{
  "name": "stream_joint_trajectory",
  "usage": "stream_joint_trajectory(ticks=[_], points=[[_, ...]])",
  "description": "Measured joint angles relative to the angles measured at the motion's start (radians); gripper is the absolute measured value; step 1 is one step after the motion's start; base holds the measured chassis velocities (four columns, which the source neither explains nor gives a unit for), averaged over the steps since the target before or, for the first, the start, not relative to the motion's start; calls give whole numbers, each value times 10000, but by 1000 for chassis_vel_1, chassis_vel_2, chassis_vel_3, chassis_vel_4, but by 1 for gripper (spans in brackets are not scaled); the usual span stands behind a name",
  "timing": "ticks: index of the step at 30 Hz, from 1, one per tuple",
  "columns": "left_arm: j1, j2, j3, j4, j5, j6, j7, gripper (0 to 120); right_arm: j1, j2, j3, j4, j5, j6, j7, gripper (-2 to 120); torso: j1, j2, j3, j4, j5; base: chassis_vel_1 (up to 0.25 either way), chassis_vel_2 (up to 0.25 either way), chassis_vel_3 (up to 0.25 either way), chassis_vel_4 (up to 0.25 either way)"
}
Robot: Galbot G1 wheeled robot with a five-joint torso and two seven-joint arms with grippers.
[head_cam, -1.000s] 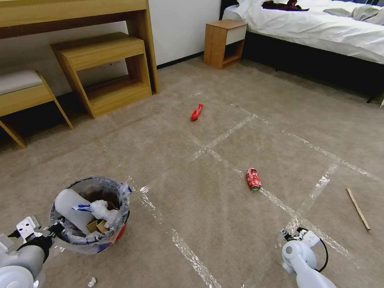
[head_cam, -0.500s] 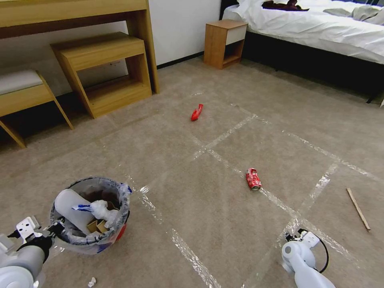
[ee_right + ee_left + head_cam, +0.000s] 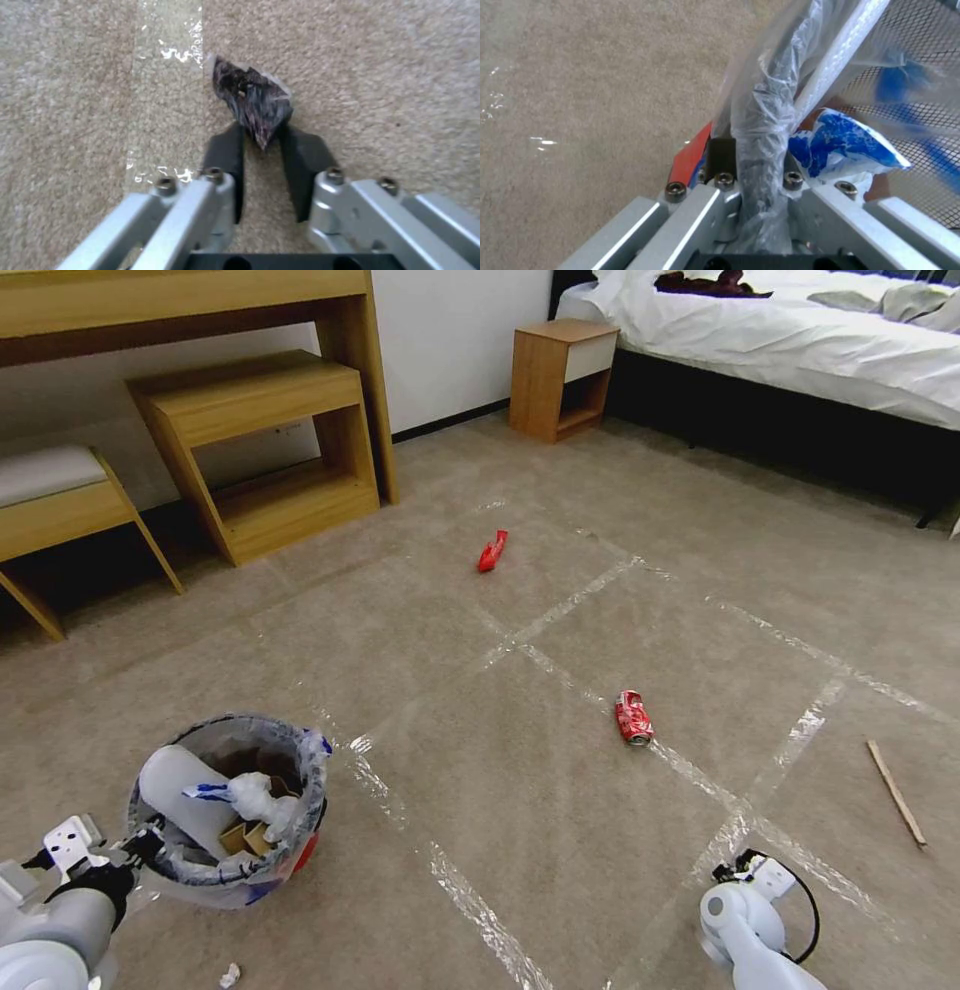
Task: Pick up the trash bin and place the garbage on the floor into it.
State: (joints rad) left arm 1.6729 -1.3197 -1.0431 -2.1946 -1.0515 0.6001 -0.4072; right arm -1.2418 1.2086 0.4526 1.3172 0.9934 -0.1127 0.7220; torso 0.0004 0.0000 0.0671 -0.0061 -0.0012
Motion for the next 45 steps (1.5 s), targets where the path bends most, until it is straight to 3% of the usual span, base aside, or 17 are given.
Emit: stream_joint_trajectory(ticks=[2,4,22,38,41,45], points=[[-1,-21,15,-2,16,0,4,1,-72,-15,21,100,-14,0,-6,12,0,0,0,0,-1,0,0,0,0],[-2,-42,39,-38,35,0,7,1,-245,-80,78,293,-73,20,-67,1,0,0,0,-1,-2,0,0,0,0],[184,-160,40,-342,115,-2,28,1,-902,-222,55,912,-630,465,-514,0,0,0,0,0,0,0,0,0,0],[196,-219,146,-402,233,-2,31,1,-1698,-1098,312,2752,-1604,2968,-2595,0,0,0,1,-1,0,0,0,0,0],[214,-220,174,-422,274,2,31,1,-1757,-1597,136,3531,-1526,3823,-3725,0,0,0,1,-1,-2,0,0,0,0],[214,-220,194,-440,296,7,31,1,-1702,-1928,-71,3927,-1494,4267,-4380,0,0,0,0,-2,-1,0,0,0,0]])
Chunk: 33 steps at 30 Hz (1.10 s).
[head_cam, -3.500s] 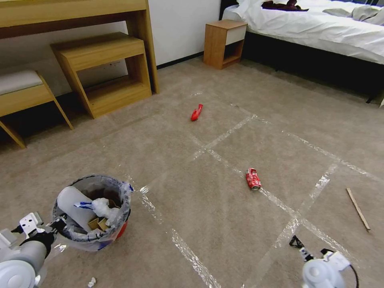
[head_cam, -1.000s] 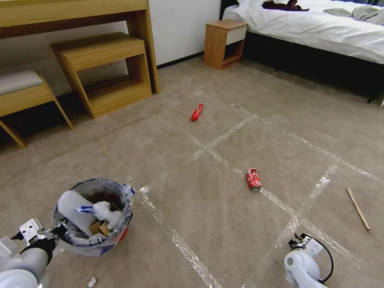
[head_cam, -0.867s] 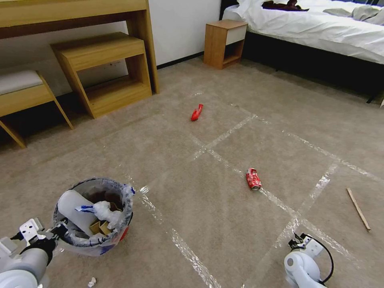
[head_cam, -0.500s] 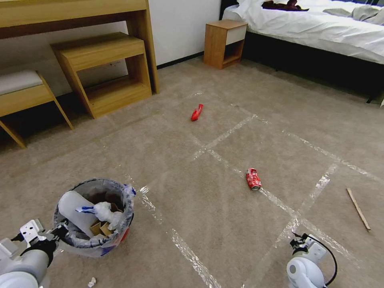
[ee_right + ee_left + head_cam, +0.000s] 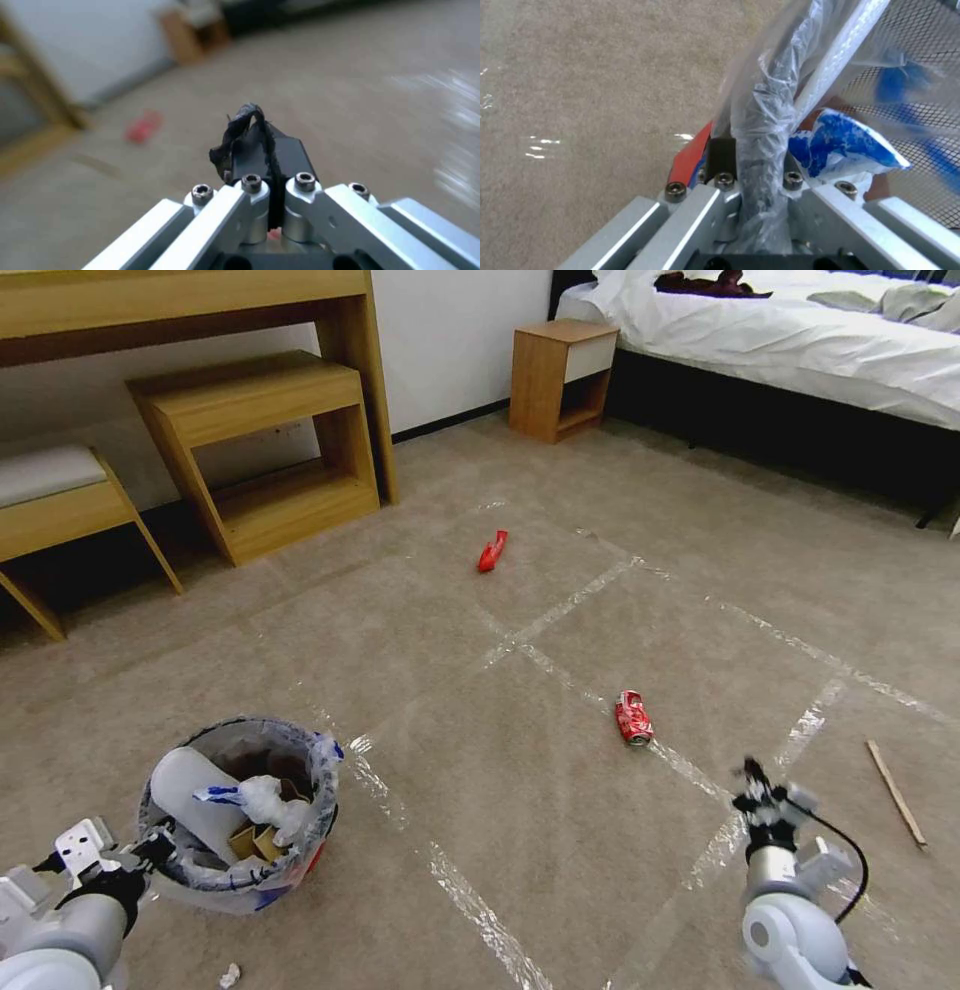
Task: Pick up the trash bin and place the garbage on the floor into it.
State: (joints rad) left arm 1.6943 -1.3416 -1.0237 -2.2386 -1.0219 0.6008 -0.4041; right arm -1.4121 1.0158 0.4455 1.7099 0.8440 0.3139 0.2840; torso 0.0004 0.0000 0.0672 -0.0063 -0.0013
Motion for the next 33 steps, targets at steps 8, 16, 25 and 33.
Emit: stream_joint_trajectory(ticks=[8,16,25,33], points=[[36,-28,111,-199,94,69,-11,1,1833,-1682,-1801,2094,588,945,-1977,0,0,0,1,2,0,0,0,0,0],[-47,265,173,-265,-28,158,-48,1,3899,-2922,-3645,3588,1252,955,-2818,0,0,0,1,6,-2,0,0,0,0],[-423,1040,508,35,-372,276,-122,1,5003,-4091,-4915,4756,1754,671,-3460,0,0,-1,1,-2,-2,0,0,0,0],[-409,1177,465,-41,-540,302,-135,1,7476,-3857,-7198,4805,2256,307,-3265,0,0,0,1,3,-2,0,0,0,0]])
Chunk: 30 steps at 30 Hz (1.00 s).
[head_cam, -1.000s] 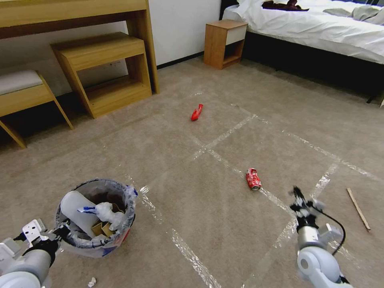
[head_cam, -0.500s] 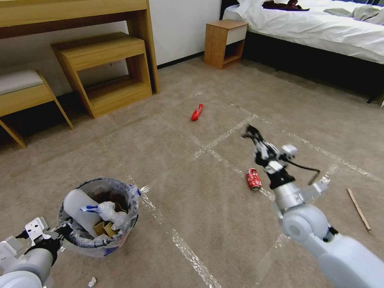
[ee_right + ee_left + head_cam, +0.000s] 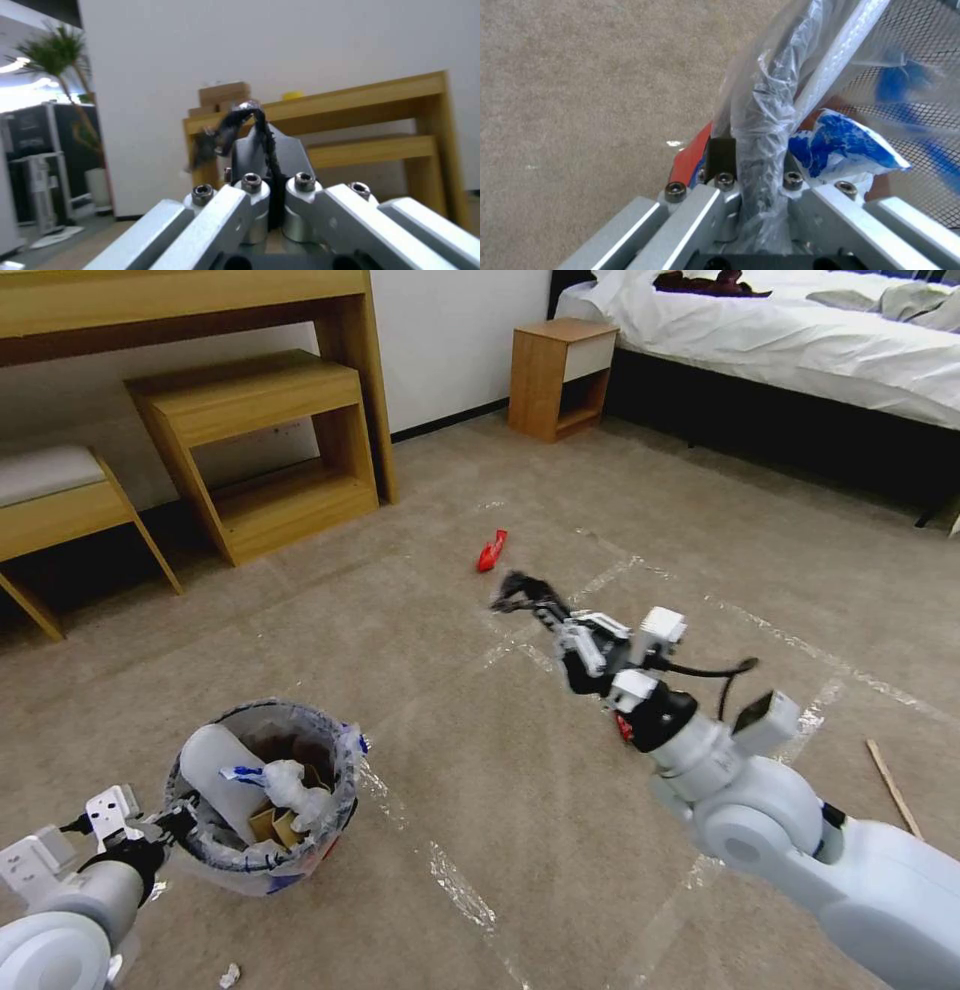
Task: Pick up the trash bin and place the garbage on the floor into it.
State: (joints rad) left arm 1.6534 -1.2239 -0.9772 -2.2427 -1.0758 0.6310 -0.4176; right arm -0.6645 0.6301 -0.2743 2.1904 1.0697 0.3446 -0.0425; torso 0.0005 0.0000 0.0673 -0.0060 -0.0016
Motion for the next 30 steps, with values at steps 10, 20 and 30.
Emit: stream_joint_trajectory(ticks=[10,20,30], points=[[28,-15,-1,-153,-29,21,-15,1,2840,1255,-3163,-767,746,-430,465,0,0,-1,0,-1,0,0,0,0,0],[-69,107,33,-127,-153,94,-35,1,4766,2483,-5277,-1741,1199,-561,713,0,0,0,-1,0,-1,0,0,0,0],[-147,206,-3,-74,-307,116,-38,1,5518,3132,-6505,-2267,1618,-959,1029,0,0,0,-1,-2,0,0,0,0,0]])
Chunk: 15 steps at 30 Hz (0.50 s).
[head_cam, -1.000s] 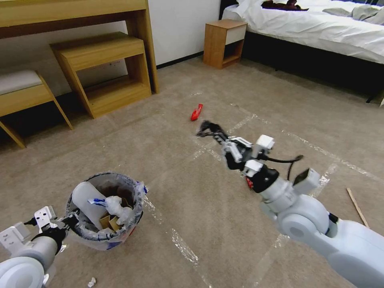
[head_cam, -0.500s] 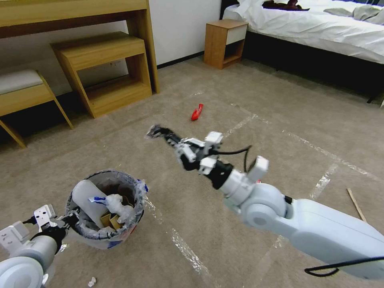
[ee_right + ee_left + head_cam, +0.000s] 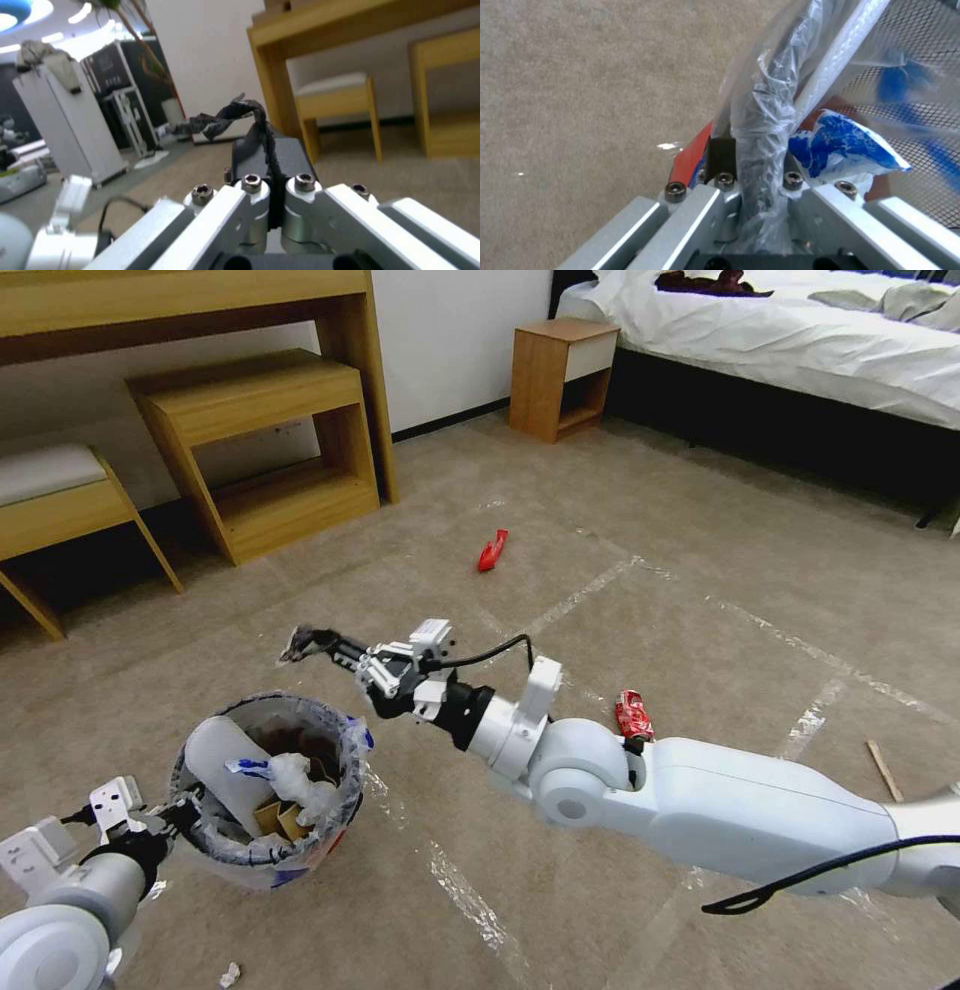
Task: Pick up the trash bin and place the garbage on the floor into it.
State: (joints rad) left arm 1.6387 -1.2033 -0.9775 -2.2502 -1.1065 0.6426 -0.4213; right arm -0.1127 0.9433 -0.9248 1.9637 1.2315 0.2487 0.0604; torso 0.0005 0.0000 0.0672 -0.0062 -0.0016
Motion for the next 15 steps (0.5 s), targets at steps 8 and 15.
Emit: stream_joint_trajectory(ticks=[8,15], points=[[-65,45,-63,-29,-121,0,-41,1,27,215,-732,-450,-340,-80,34,0,0,0,0,-1,1,0,0,0,0],[-72,106,-100,-56,-160,0,-53,1,29,448,-1072,-786,-545,-163,104,0,0,0,0,-1,2,0,0,0,0]])
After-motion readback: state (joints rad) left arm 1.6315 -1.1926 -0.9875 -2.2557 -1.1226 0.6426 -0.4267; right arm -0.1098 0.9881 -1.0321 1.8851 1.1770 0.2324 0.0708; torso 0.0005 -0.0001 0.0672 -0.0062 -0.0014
